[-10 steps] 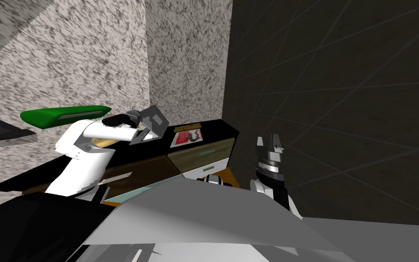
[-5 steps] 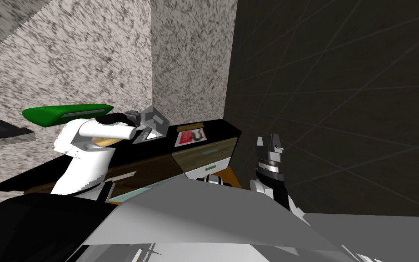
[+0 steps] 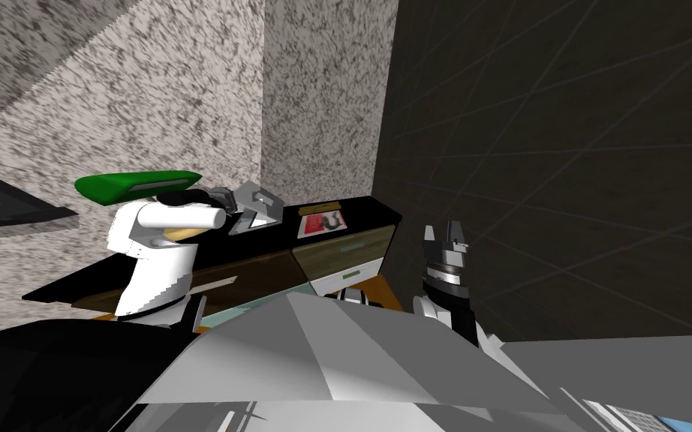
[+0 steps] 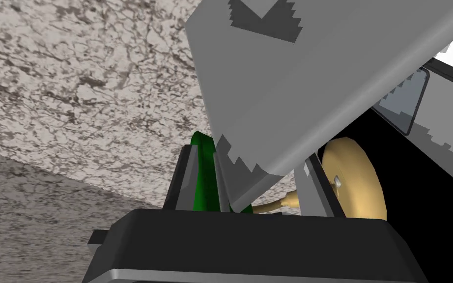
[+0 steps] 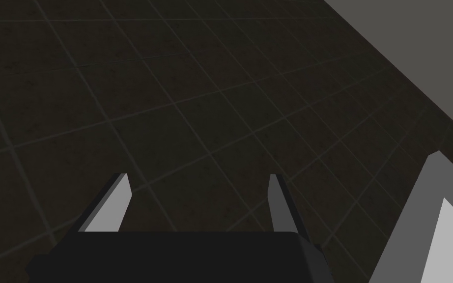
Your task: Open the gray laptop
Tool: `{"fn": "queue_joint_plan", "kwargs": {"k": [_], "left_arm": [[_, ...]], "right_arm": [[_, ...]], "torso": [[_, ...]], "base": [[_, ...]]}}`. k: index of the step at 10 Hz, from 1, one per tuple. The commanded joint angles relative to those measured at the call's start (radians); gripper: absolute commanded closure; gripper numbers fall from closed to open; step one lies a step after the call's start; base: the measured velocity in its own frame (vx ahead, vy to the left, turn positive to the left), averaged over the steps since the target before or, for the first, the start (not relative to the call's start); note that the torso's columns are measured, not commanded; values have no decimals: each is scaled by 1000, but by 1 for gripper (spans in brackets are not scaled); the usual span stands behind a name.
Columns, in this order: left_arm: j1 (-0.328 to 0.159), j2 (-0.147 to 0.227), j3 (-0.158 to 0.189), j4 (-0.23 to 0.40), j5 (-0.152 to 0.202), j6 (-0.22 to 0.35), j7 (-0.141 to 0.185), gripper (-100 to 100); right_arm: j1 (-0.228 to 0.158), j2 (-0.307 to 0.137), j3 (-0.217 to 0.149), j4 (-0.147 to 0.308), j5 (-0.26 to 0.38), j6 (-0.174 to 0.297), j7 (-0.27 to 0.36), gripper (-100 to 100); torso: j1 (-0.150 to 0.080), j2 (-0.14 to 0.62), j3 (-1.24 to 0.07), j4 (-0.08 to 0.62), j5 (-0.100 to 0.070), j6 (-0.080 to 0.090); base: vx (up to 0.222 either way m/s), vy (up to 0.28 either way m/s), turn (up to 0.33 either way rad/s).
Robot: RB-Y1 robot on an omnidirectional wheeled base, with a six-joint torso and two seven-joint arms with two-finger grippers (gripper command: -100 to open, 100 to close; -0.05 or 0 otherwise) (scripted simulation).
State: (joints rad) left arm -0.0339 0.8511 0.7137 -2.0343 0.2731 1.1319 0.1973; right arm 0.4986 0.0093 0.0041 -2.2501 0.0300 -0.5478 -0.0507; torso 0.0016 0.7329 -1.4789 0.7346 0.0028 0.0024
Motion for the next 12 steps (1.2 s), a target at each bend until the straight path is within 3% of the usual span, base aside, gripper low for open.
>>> {"fn": "queue_joint_plan", "kwargs": {"k": [1,2,3,4,7,8,12], "left_arm": [[-27,-39,12,48,36,-9,37,100],[-51,-68,21,81,59,-15,66,100],[-45,-44,16,69,46,-11,47,100],[-63,-84,22,105,67,-32,77,100],[-87,-140,30,153,95,-66,115,100],[-84,-105,46,117,103,-18,112,-100],[-85,-67,79,56,129,72,129,-100]], "right_arm": [[0,0,0,0,0,0,0,0],[0,0,0,0,0,0,0,0],[0,0,0,0,0,0,0,0],[0,0,0,0,0,0,0,0],[0,0,0,0,0,0,0,0],[0,0,0,0,0,0,0,0],[0,0,0,0,0,0,0,0]], "torso": [[-1,-1,-1,-1,0,1],[-1,-1,-1,0,-1,1],[0,1,0,1,-2,1],[-4,2,1,3,-4,-1],[2,2,1,1,0,-1],[2,1,0,1,-1,-1],[-5,3,1,4,-7,1]], "base": [[-55,48,1],[-82,74,-4],[-44,40,-9],[-31,38,41],[-46,48,21],[-7,28,-13],[34,14,-5]]}}
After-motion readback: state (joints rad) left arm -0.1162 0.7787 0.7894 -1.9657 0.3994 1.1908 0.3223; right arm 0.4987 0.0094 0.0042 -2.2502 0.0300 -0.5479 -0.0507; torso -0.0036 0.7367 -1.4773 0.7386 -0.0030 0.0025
